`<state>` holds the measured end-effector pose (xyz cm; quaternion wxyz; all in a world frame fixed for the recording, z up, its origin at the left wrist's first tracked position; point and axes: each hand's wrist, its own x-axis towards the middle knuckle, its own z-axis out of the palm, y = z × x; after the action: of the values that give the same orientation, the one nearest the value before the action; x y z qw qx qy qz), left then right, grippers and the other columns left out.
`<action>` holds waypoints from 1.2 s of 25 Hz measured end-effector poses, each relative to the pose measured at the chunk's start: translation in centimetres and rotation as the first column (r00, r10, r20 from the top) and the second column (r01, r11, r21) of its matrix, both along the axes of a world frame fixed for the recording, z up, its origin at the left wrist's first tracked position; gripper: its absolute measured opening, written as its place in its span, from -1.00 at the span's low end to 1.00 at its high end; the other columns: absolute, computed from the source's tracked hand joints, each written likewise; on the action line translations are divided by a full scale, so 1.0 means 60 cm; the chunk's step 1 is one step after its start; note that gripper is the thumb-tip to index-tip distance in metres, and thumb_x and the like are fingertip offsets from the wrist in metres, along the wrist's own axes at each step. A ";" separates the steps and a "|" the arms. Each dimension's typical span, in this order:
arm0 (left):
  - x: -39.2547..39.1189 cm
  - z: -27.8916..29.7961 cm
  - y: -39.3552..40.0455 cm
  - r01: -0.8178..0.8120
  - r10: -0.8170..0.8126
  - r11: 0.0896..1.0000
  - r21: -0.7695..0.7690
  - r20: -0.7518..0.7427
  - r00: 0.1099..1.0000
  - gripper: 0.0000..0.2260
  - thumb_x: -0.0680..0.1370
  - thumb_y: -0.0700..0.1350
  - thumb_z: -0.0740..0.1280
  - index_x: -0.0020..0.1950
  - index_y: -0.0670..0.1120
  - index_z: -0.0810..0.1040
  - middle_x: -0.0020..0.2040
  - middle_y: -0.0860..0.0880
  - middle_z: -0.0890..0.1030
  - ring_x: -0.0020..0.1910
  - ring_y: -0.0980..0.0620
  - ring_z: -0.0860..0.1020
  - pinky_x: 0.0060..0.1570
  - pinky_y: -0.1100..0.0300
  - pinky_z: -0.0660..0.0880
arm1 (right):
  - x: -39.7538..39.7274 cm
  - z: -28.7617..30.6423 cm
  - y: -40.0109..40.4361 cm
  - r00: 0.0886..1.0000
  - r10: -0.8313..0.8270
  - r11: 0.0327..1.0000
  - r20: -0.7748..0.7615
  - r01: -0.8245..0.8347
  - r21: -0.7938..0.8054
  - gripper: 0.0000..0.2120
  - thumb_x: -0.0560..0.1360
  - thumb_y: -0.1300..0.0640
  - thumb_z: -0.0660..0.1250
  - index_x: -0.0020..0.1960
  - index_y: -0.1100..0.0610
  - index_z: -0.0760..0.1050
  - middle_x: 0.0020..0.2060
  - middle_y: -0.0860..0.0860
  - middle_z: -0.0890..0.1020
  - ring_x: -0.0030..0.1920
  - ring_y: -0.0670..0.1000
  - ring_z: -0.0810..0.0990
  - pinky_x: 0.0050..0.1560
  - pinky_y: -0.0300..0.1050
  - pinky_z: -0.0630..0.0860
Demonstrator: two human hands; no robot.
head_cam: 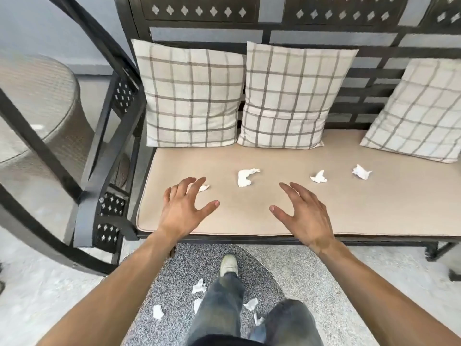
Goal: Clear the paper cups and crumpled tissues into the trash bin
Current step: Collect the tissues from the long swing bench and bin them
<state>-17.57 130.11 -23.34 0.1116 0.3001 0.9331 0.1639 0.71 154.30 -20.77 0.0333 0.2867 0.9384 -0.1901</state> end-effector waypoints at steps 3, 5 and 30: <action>-0.032 -0.056 0.024 -0.043 0.042 0.997 -0.061 -0.013 0.999 -0.33 0.43 0.44 0.13 0.45 0.14 0.31 0.40 0.01 0.38 0.34 -0.13 0.34 0.41 -0.13 0.15 | -0.044 -0.055 0.035 0.998 0.041 0.999 0.039 -0.039 -0.038 -0.36 0.48 -0.33 0.17 0.49 -0.14 0.19 0.48 -0.04 0.28 0.44 0.05 0.25 0.34 0.10 0.29; -0.052 -0.107 0.038 -0.076 0.076 0.991 -0.106 -0.002 0.997 -0.40 0.46 0.37 0.22 0.44 0.14 0.33 0.39 -0.01 0.39 0.32 -0.13 0.36 0.39 -0.12 0.16 | -0.081 -0.105 0.063 0.995 0.077 0.996 0.059 -0.074 -0.056 -0.36 0.48 -0.31 0.21 0.48 -0.13 0.19 0.44 -0.04 0.32 0.39 0.06 0.31 0.29 0.08 0.33; -0.163 -0.391 0.152 -0.200 0.215 0.973 -0.115 0.146 0.966 -0.88 0.59 -0.17 0.29 0.02 -0.07 0.62 -0.04 -0.05 0.55 -0.13 -0.16 0.56 -0.16 0.00 0.51 | -0.319 -0.443 0.151 0.961 0.221 0.960 0.167 -0.184 -0.211 -0.83 0.55 0.05 0.24 0.09 0.06 0.52 0.00 0.05 0.56 0.09 0.11 0.46 -0.05 -0.02 0.46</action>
<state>-27.37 139.24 -46.80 0.1821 0.1808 0.9546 0.1514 -18.43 163.33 -47.37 0.1695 0.2009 0.9325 -0.2477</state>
